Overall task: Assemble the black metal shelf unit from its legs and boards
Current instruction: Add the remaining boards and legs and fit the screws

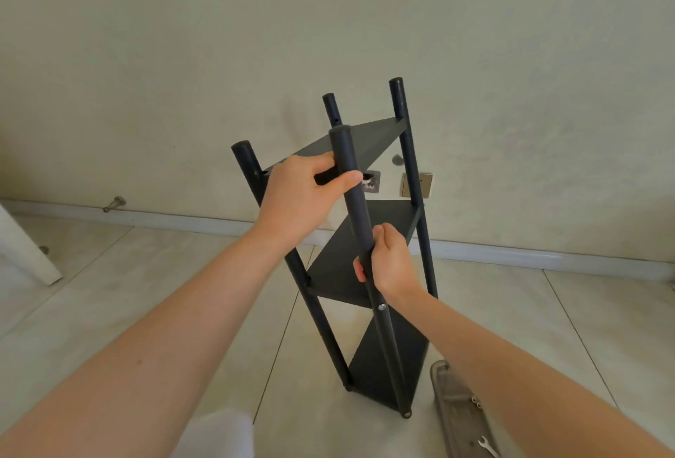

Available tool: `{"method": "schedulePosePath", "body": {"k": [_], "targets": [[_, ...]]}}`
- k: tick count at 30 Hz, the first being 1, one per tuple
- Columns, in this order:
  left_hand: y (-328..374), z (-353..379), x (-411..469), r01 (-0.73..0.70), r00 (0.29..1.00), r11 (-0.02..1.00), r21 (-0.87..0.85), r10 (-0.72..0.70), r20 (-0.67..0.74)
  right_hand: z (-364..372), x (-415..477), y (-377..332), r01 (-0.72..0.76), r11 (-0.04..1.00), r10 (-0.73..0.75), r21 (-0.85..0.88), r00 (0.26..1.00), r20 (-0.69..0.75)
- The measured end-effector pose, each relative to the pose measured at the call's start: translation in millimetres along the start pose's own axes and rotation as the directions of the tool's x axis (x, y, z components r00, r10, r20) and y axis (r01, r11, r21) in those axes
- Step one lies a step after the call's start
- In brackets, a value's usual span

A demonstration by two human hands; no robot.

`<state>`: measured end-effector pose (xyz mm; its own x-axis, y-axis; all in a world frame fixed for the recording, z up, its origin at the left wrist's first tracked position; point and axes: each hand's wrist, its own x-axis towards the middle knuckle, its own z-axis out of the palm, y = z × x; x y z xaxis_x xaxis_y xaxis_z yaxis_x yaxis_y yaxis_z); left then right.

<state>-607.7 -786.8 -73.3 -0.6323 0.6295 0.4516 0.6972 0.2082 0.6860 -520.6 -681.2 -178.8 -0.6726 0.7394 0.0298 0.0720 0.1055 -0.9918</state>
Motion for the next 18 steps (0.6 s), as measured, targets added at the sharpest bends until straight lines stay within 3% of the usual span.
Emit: {"method": "schedulePosePath", "body": {"k": [6,10,18], "targets": [[-38.4,-29.6,11.3,0.129,0.984,0.99,-0.062,-0.136,-0.114,37.8,29.9,-17.9,-0.182,0.979,0.196,-0.092,0.965,0.175],[-69.4,-51.6,3.1,0.21,0.962,0.972,-0.101,-0.224,-0.154,57.8,31.3,-15.3,-0.078,0.976,0.135,-0.205,0.951,0.278],[-130.1,-79.0,-44.1,0.382,0.878,0.881,-0.278,-0.44,-0.19,96.0,20.4,2.0,0.023,0.966,0.086,-0.259,0.912,0.4]]}}
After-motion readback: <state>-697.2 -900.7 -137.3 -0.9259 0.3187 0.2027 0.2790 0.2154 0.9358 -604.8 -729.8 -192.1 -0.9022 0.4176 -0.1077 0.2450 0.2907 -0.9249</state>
